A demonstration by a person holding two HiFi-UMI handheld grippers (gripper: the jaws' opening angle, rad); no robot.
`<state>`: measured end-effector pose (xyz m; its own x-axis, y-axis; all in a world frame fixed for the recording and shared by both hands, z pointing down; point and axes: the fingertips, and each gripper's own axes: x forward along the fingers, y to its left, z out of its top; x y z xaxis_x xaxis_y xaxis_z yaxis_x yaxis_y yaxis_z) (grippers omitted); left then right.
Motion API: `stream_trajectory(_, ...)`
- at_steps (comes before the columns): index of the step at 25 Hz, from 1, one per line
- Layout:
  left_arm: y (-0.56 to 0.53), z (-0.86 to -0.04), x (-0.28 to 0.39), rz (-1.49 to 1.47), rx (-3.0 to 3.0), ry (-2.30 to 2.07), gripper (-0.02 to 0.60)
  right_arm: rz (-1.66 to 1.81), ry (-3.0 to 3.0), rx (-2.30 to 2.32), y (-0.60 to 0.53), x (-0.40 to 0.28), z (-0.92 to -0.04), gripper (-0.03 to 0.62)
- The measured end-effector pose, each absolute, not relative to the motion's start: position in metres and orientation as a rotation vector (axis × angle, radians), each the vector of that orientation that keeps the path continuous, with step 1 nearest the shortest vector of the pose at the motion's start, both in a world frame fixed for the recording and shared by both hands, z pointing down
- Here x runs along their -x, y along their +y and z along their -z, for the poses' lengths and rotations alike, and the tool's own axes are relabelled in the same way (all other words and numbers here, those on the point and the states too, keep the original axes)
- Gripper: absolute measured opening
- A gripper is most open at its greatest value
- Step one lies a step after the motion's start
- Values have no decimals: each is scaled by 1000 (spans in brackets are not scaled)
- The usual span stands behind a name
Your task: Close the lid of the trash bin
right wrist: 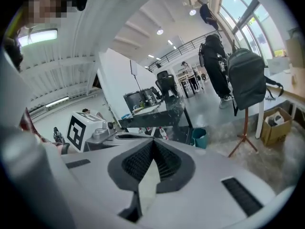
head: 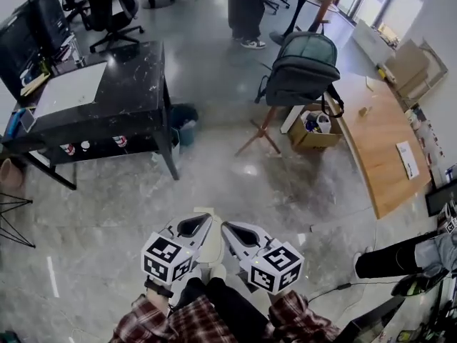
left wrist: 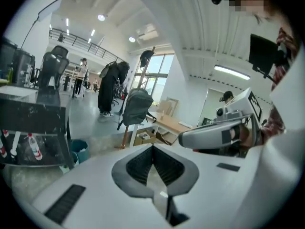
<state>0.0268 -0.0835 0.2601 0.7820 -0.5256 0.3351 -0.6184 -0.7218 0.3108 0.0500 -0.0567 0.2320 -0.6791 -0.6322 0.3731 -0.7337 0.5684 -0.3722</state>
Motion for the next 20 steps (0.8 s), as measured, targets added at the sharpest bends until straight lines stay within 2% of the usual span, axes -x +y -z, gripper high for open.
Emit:
stream_trajectory(8, -41, -143, -32, -102, -2720, -931, 12, -442, -2750, -1136, -29, -48, -131, 12)
stream_trajectory(20, -12, -102, -31, 24, -2765, -921, 12, -365, -2822, -1173, -13, -51, -99, 12)
